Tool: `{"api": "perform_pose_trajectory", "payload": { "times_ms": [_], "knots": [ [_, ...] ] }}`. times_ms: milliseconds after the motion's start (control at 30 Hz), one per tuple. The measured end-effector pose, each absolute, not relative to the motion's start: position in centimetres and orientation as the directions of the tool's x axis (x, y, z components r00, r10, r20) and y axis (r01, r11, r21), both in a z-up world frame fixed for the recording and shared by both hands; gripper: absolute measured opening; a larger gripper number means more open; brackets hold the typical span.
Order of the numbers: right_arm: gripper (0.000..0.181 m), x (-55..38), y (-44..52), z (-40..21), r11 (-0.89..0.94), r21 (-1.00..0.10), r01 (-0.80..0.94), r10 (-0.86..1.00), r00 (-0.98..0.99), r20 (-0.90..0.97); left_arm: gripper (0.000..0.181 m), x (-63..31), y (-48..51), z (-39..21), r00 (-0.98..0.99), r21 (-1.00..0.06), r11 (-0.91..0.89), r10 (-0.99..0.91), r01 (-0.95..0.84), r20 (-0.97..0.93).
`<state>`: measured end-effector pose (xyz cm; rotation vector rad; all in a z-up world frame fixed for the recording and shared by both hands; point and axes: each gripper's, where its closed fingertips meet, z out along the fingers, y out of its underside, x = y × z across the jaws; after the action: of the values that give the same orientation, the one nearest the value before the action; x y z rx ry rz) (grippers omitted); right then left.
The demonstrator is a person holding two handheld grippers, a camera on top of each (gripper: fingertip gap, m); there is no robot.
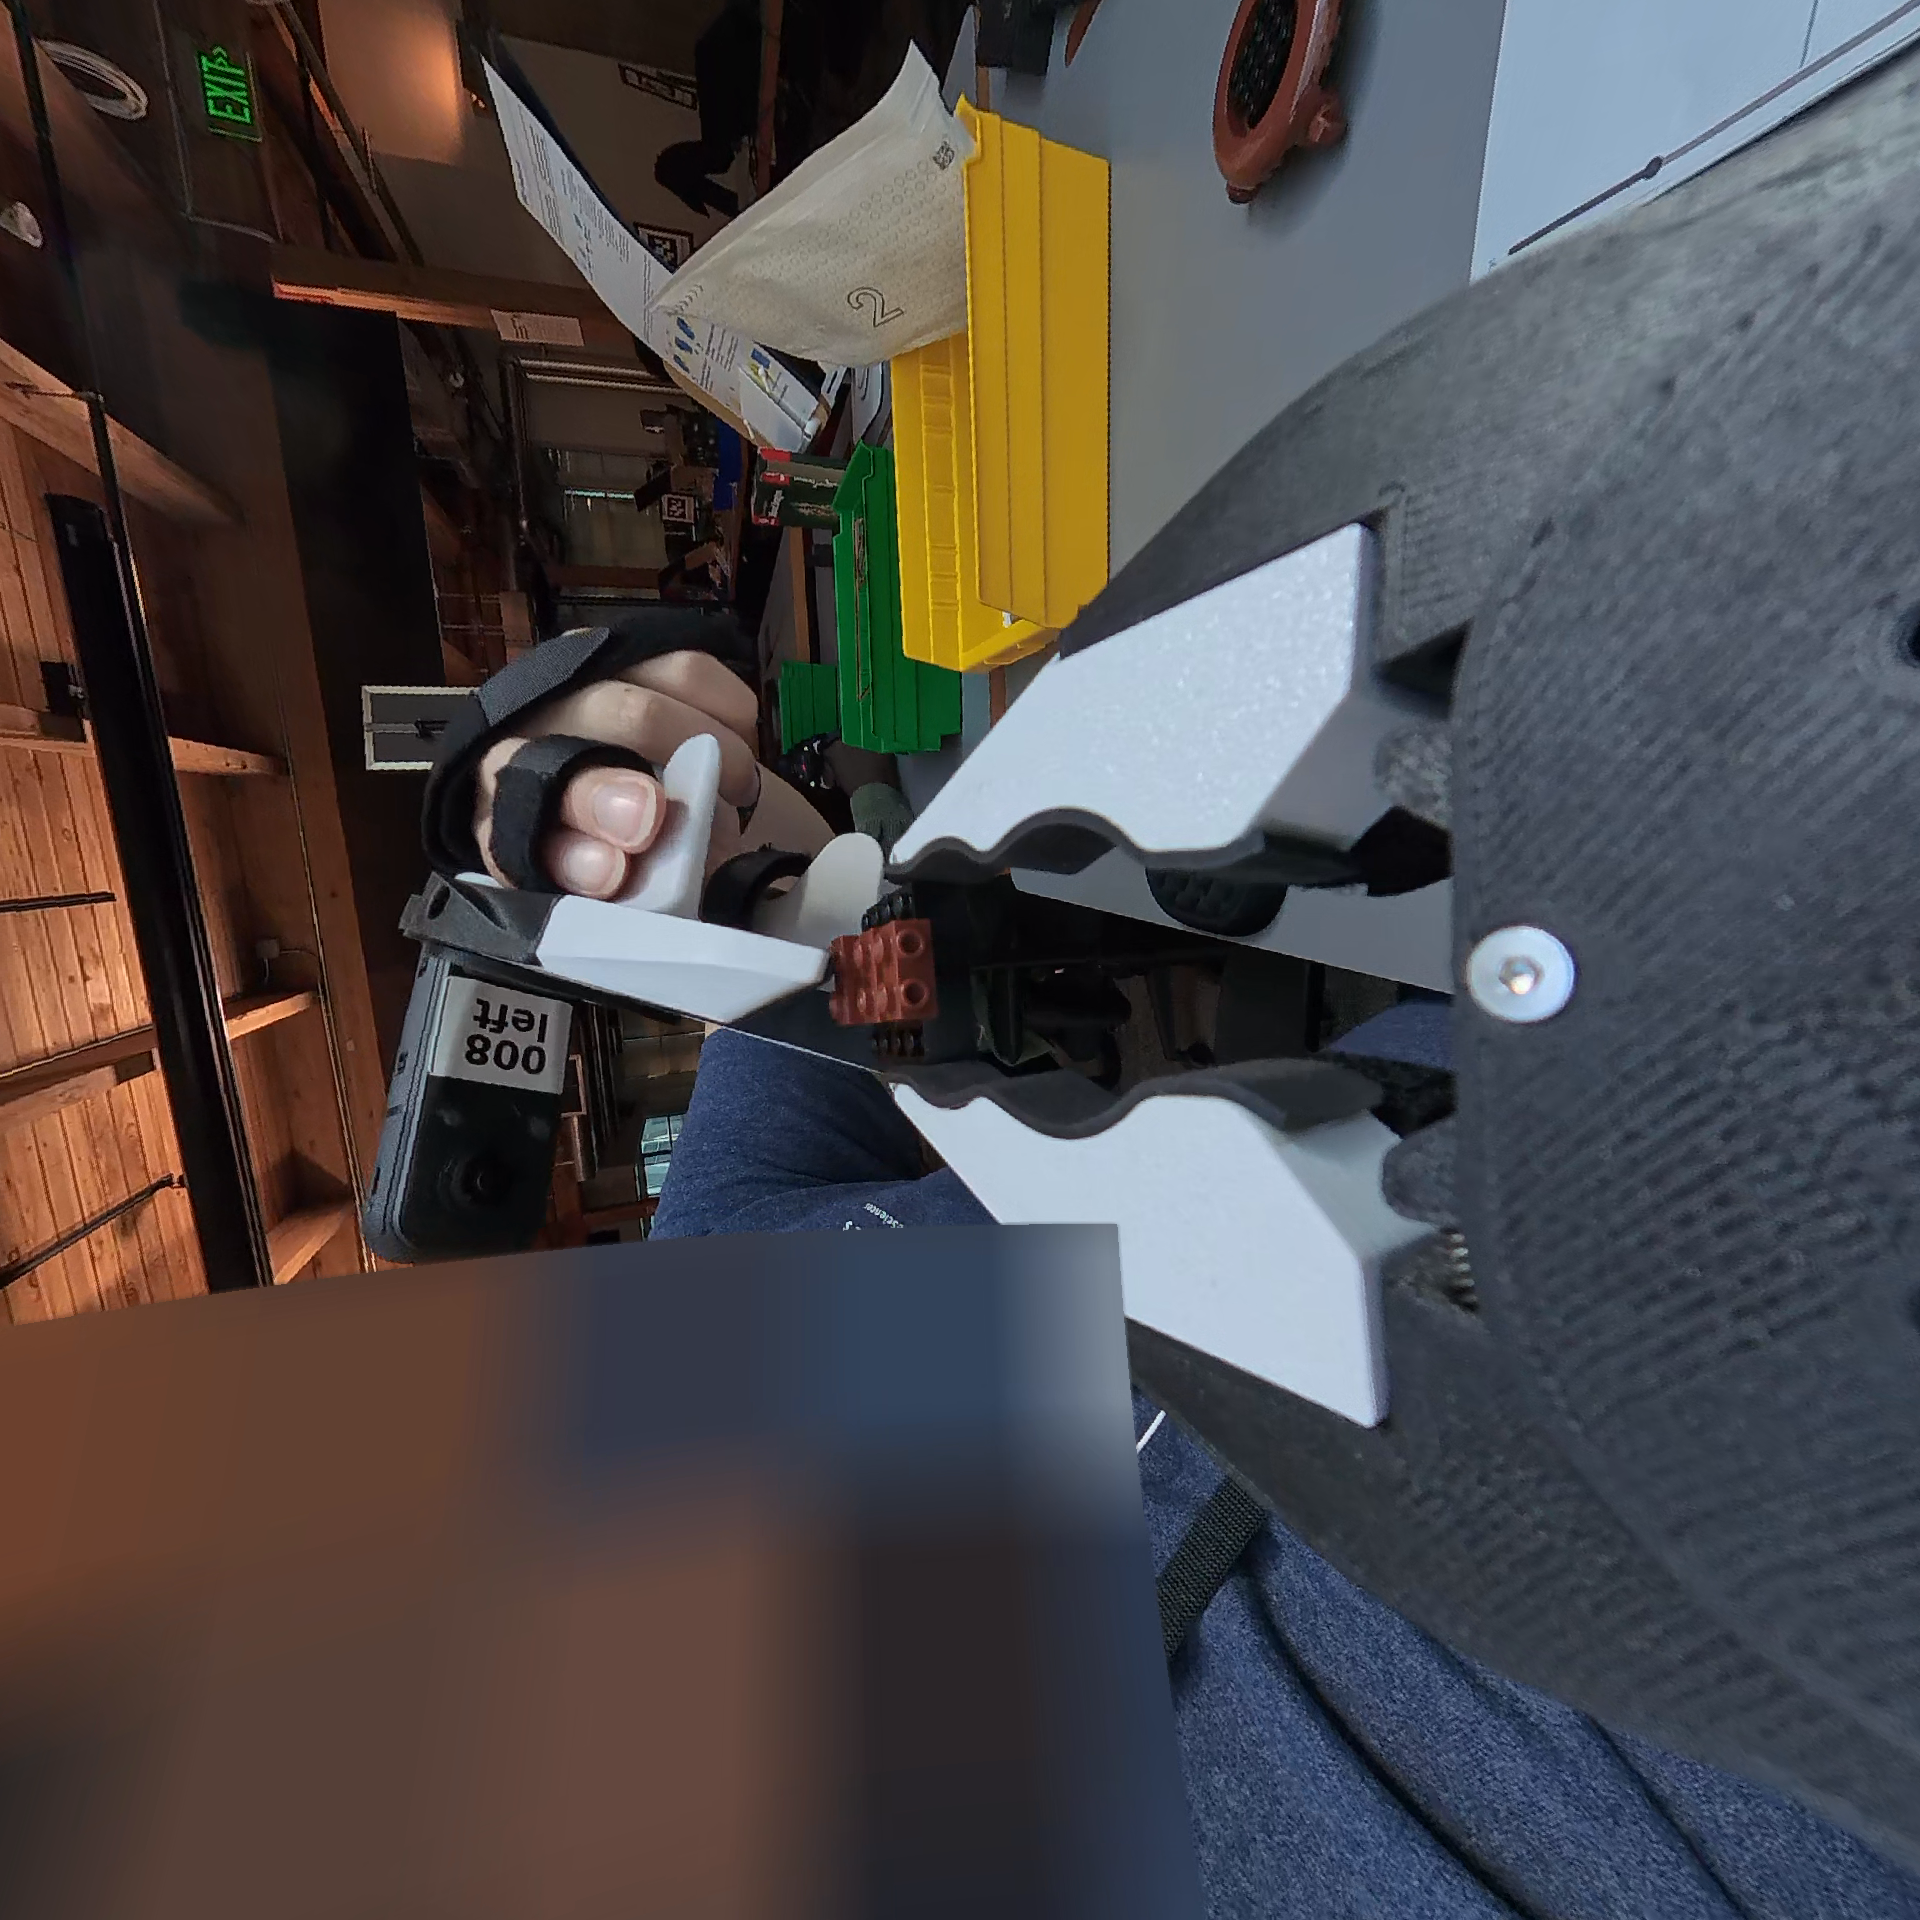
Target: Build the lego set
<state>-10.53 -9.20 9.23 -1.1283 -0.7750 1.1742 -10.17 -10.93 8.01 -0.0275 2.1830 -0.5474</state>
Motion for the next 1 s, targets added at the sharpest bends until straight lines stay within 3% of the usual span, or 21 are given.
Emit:
{"api": "perform_pose_trajectory", "payload": {
  "times_ms": [1000],
  "knots": [
    [0.033, -11.5, -8.3, 7.1, -0.059, -0.975, -0.215, 0.958, 0.262, -0.115, 0.033, -11.4, -10.0, 5.9, -0.716, -0.313, 0.944, -0.144, 0.108, -0.683]
  ]
}}
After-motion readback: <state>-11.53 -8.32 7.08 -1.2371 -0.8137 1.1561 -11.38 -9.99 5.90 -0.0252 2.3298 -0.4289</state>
